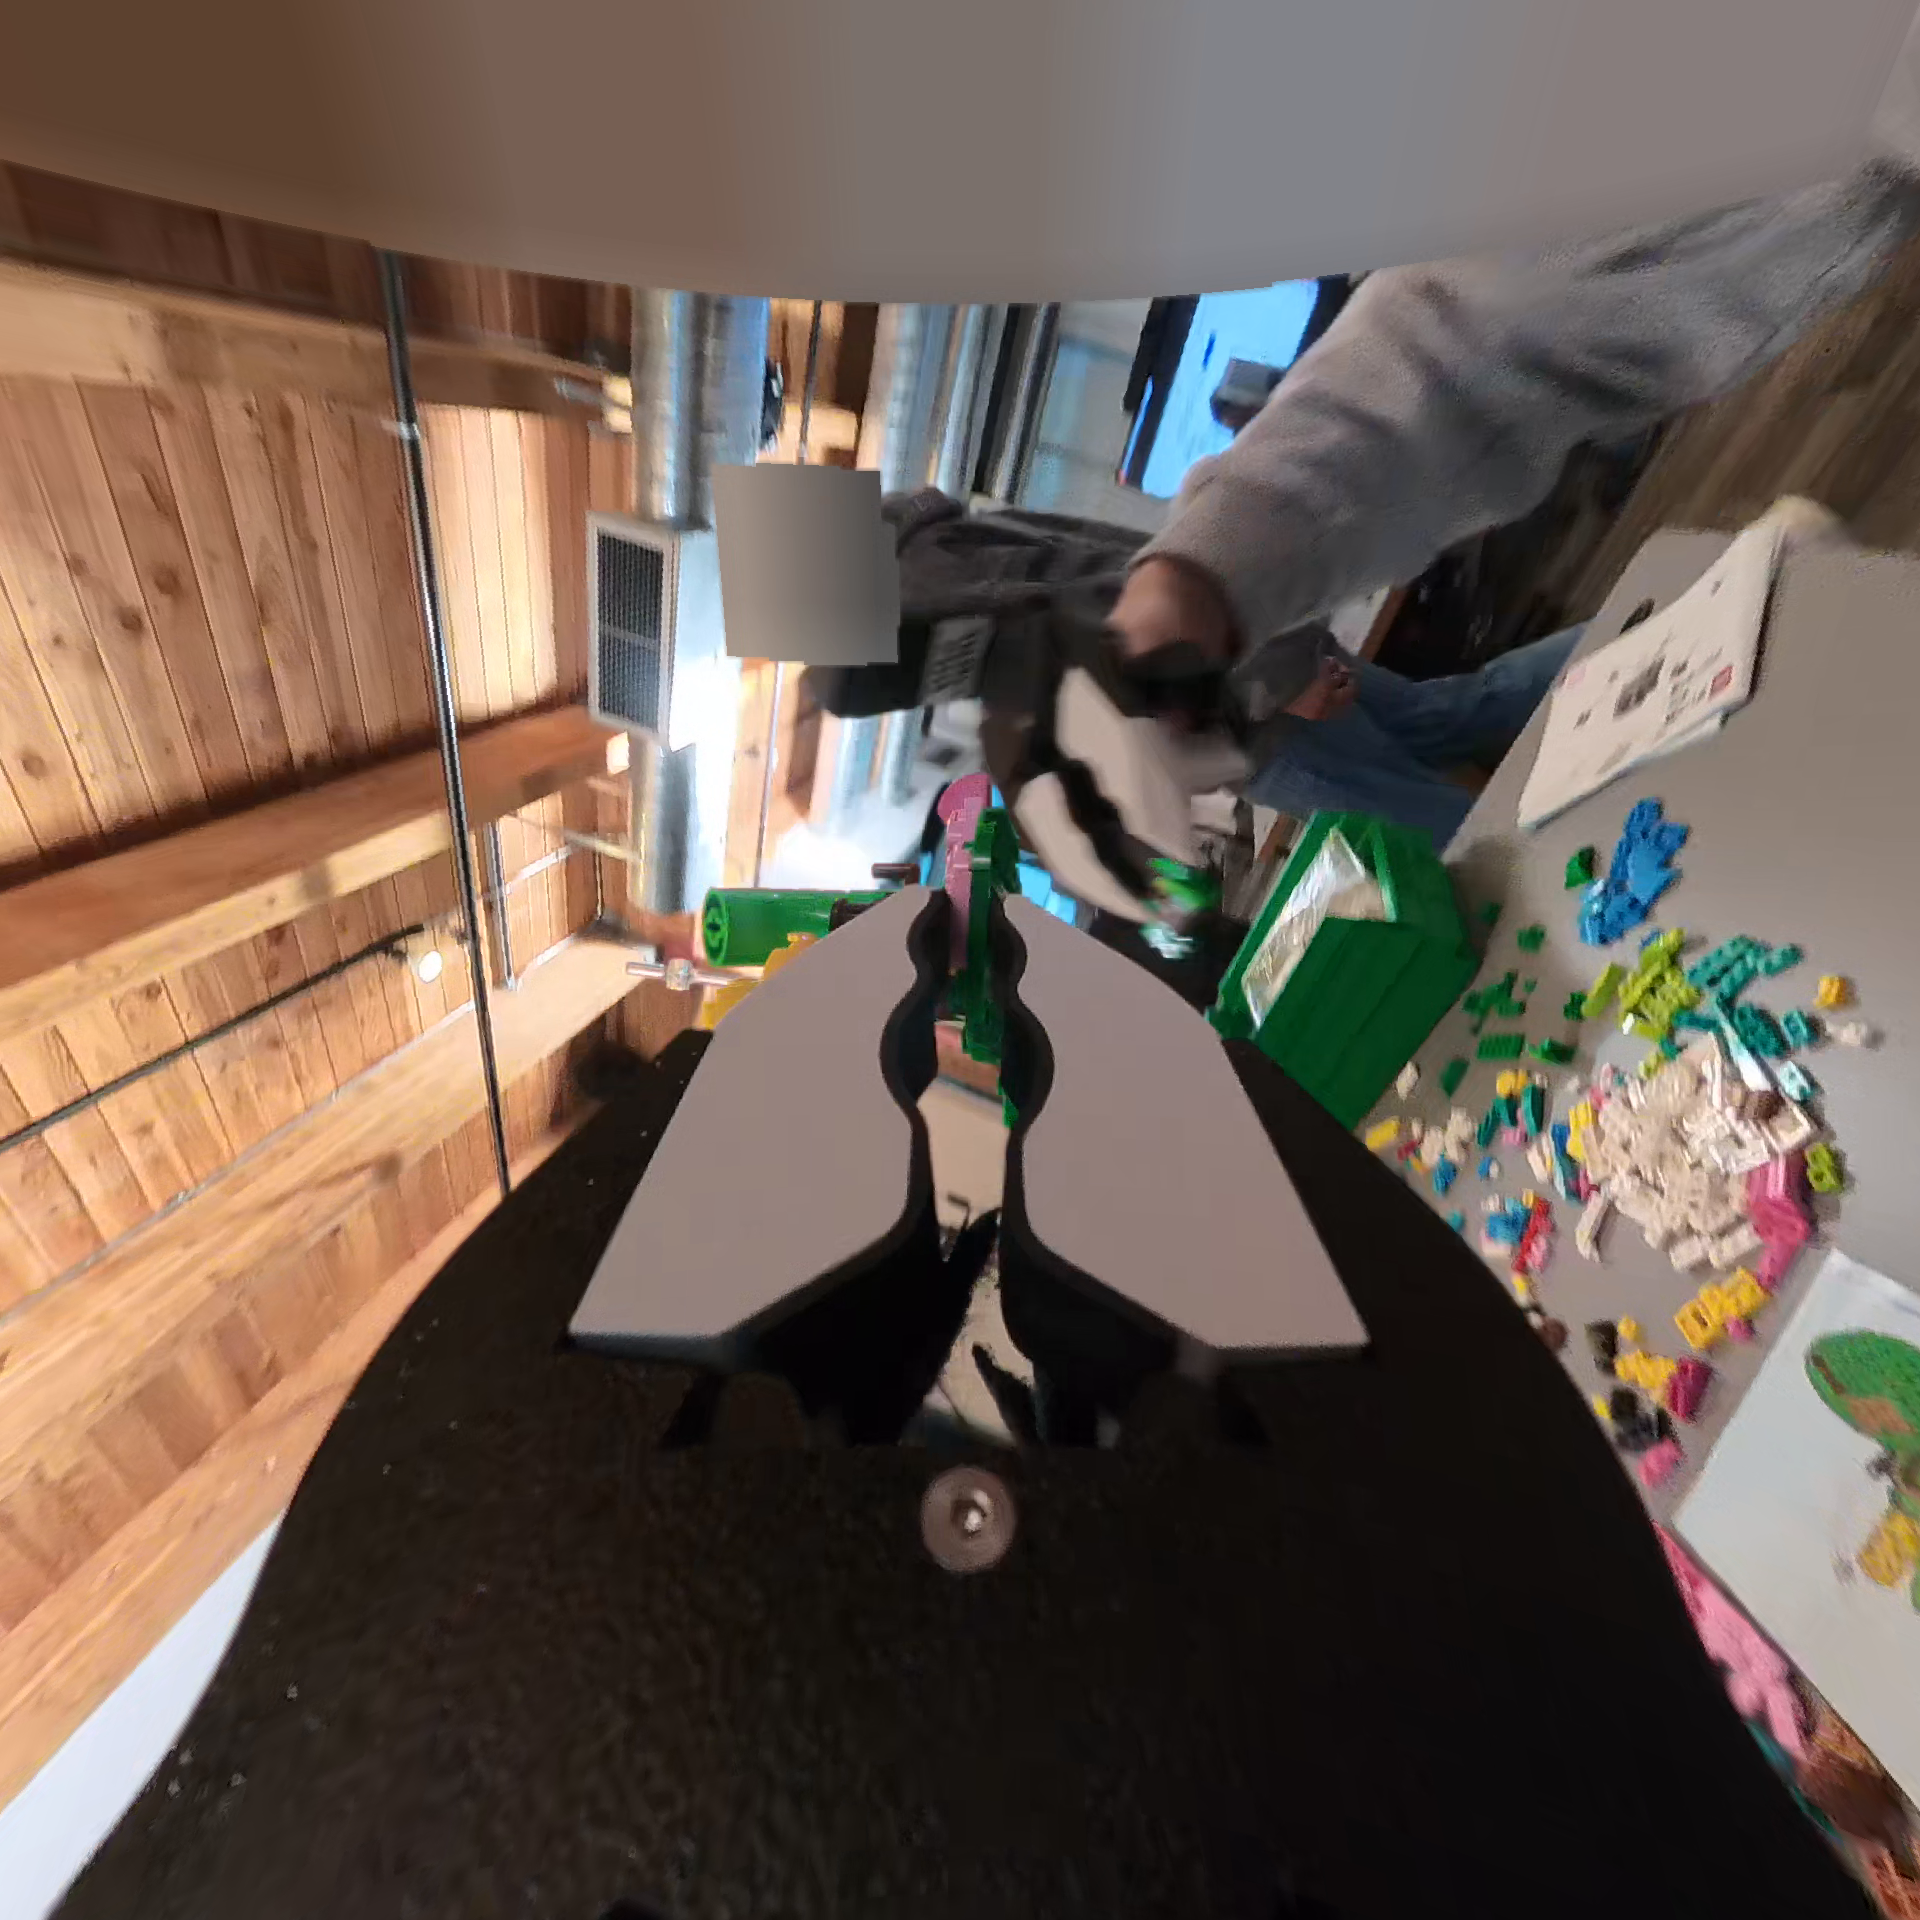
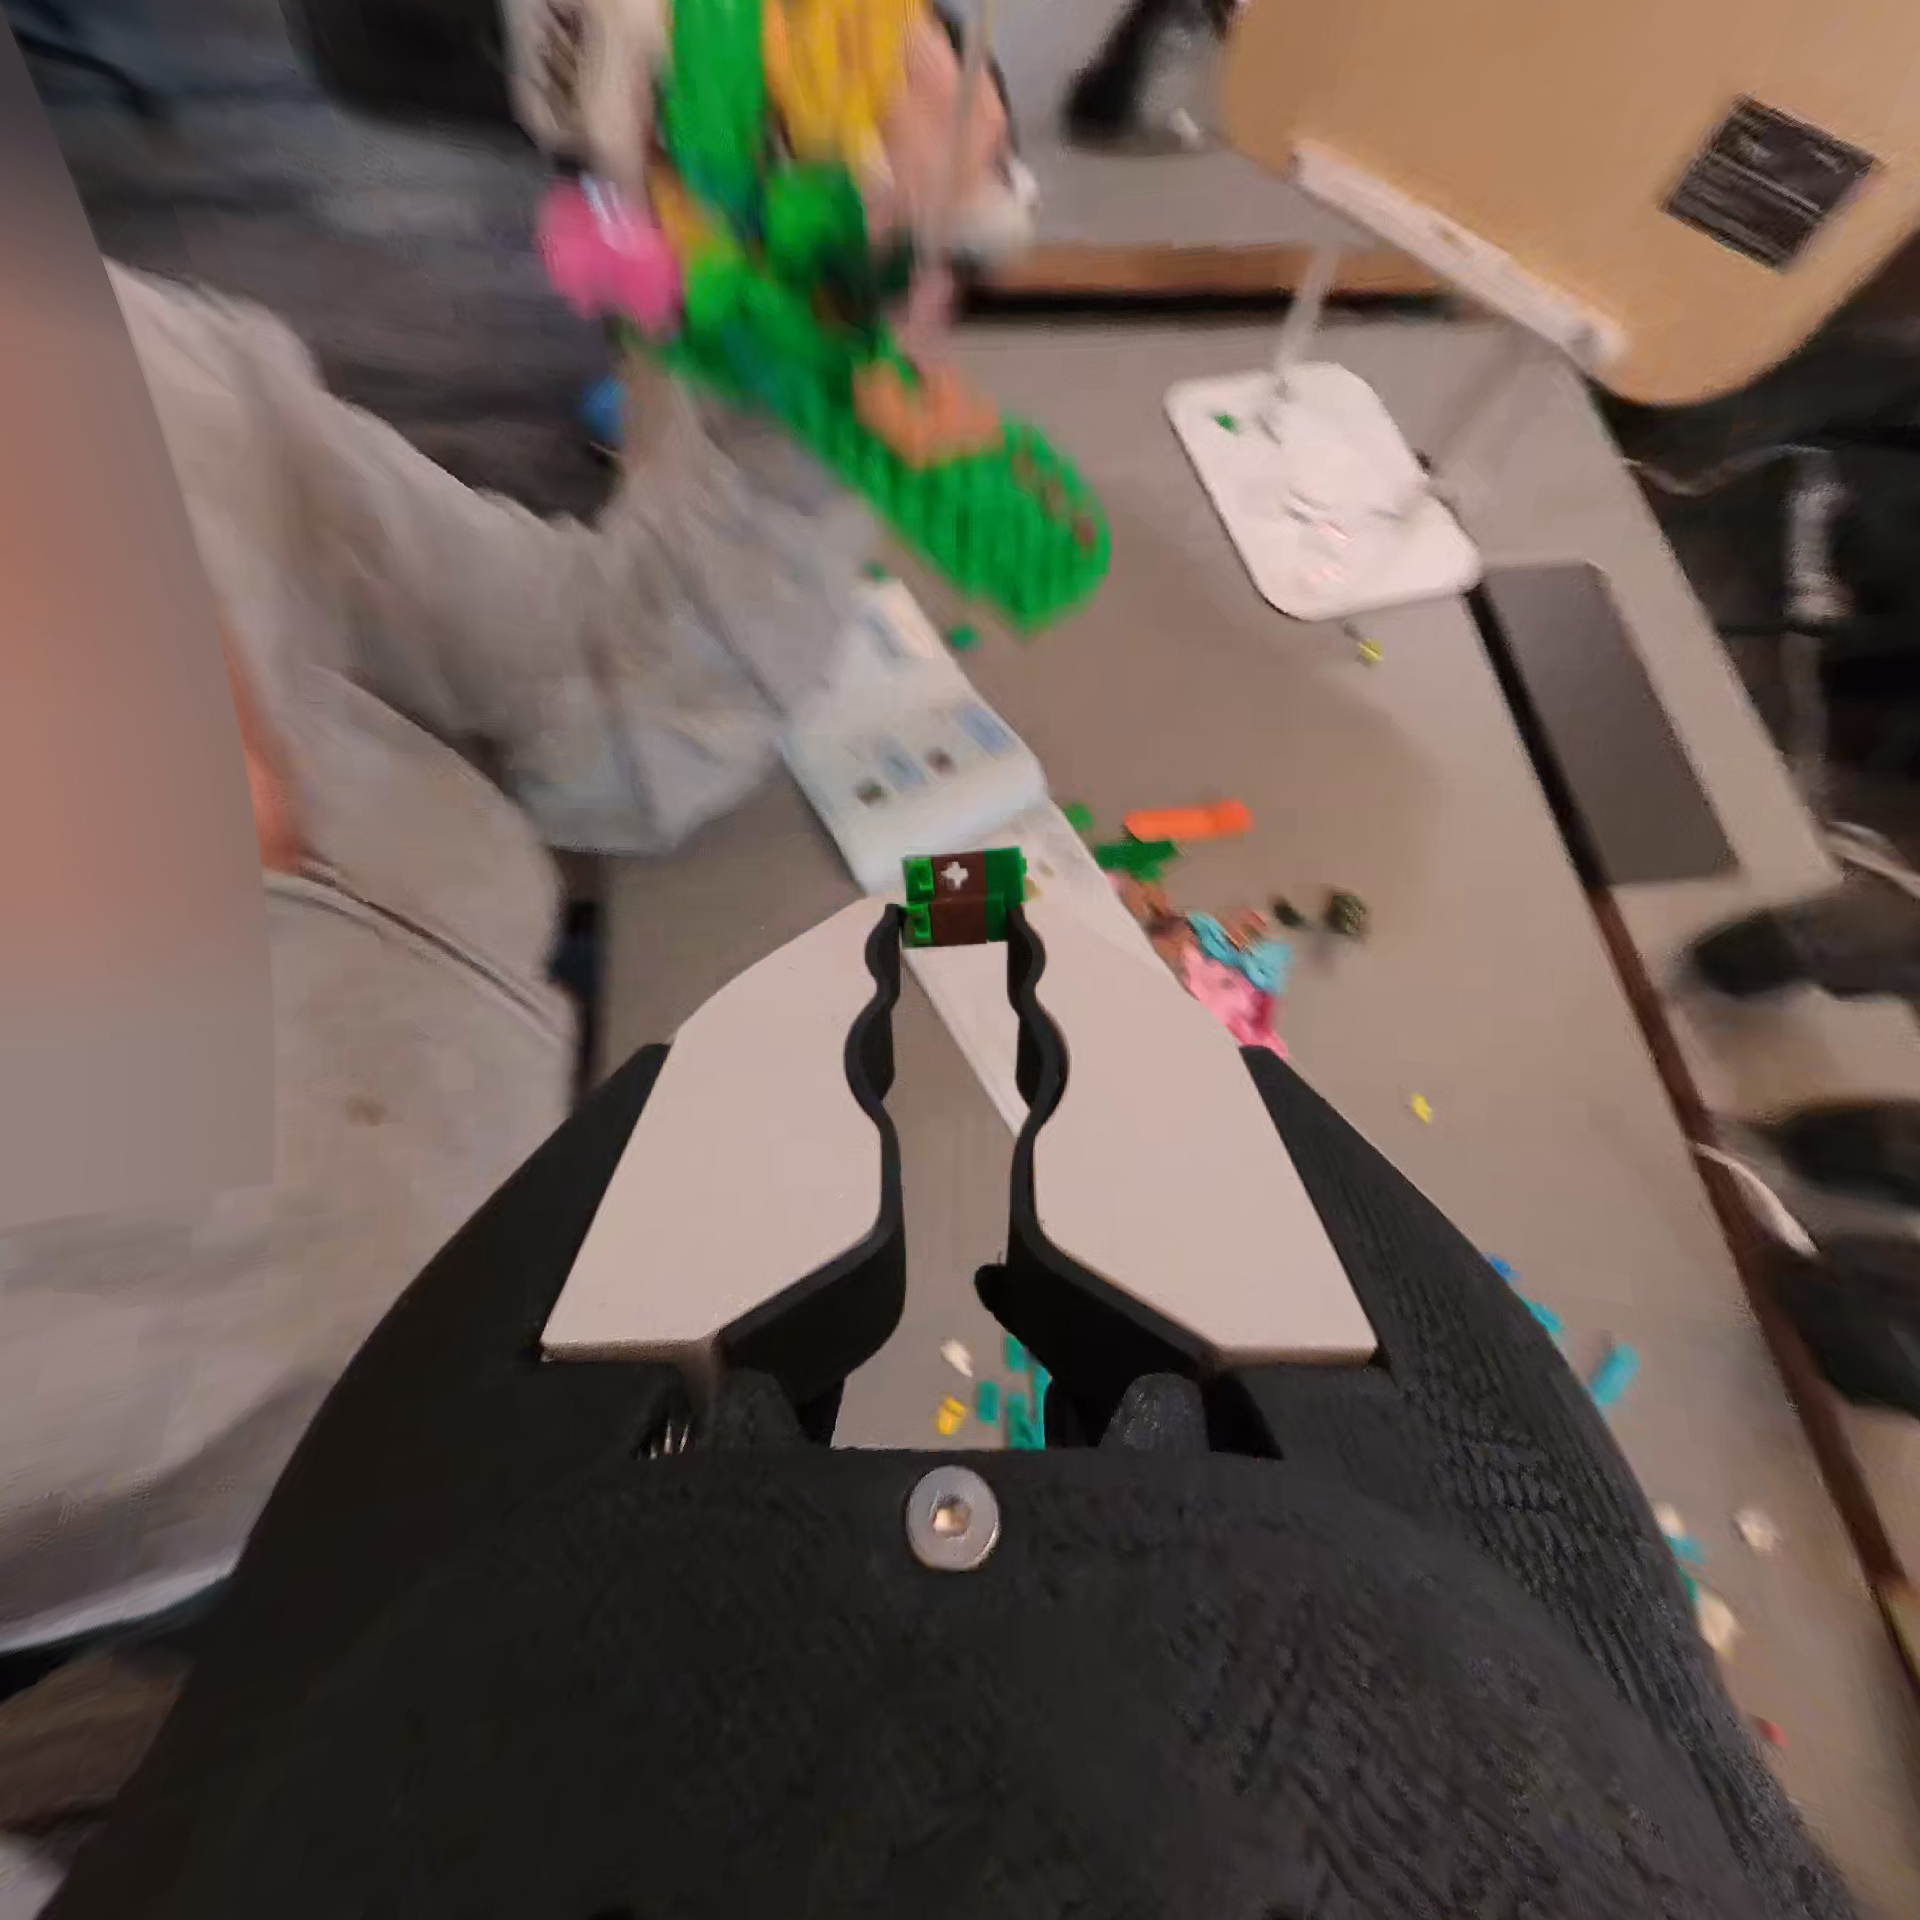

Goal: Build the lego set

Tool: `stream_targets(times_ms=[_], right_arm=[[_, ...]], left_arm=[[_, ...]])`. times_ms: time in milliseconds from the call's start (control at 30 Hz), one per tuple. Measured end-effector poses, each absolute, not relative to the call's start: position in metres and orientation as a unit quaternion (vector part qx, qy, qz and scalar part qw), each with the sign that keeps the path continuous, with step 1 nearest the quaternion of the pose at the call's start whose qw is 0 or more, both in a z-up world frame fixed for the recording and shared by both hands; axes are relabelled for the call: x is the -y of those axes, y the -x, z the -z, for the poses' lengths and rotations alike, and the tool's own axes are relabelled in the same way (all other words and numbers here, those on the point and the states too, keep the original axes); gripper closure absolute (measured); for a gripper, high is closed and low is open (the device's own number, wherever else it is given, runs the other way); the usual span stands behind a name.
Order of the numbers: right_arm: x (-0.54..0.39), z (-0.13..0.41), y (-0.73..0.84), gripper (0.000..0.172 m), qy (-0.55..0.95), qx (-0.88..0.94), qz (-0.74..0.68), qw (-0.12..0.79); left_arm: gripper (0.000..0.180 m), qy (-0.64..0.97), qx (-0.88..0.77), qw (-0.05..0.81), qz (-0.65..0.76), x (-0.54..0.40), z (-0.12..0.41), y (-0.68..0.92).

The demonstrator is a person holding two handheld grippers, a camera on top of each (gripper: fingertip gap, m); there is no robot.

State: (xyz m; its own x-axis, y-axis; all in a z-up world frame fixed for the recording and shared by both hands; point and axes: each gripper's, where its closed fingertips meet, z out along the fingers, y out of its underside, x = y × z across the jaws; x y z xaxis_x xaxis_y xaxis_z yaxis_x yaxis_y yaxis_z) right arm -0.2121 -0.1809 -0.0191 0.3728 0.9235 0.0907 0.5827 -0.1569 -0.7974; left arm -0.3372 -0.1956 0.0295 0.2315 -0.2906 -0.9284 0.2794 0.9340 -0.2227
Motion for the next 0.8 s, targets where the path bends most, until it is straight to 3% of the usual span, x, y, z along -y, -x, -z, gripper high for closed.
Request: stream_targets(times_ms=[200, 333, 567, 733, 800], right_arm=[[0.183, 0.198, 0.187, 0.154, 0.772, 0.510, -0.165, 0.340], [0.179, 0.267, 0.178, 0.154, 0.782, 0.537, -0.104, 0.299], [0.178, 0.287, 0.178, 0.154, 0.760, 0.584, -0.055, 0.280], [0.174, 0.258, 0.186, 0.118, 0.729, 0.583, -0.042, 0.357], [0.173, 0.226, 0.195, 0.116, 0.695, 0.575, -0.045, 0.429]], left_arm=[[0.174, 0.089, -0.659, 0.732, 0.151, 0.186, 0.018, 0.312], [0.174, 0.130, -0.680, 0.708, 0.137, 0.195, 0.056, 0.305], [0.174, 0.163, -0.677, 0.701, 0.151, 0.223, 0.095, 0.298], [0.174, 0.185, -0.636, 0.713, 0.231, 0.229, 0.088, 0.299], [0.174, 0.188, -0.617, 0.715, 0.272, 0.231, 0.082, 0.301]])
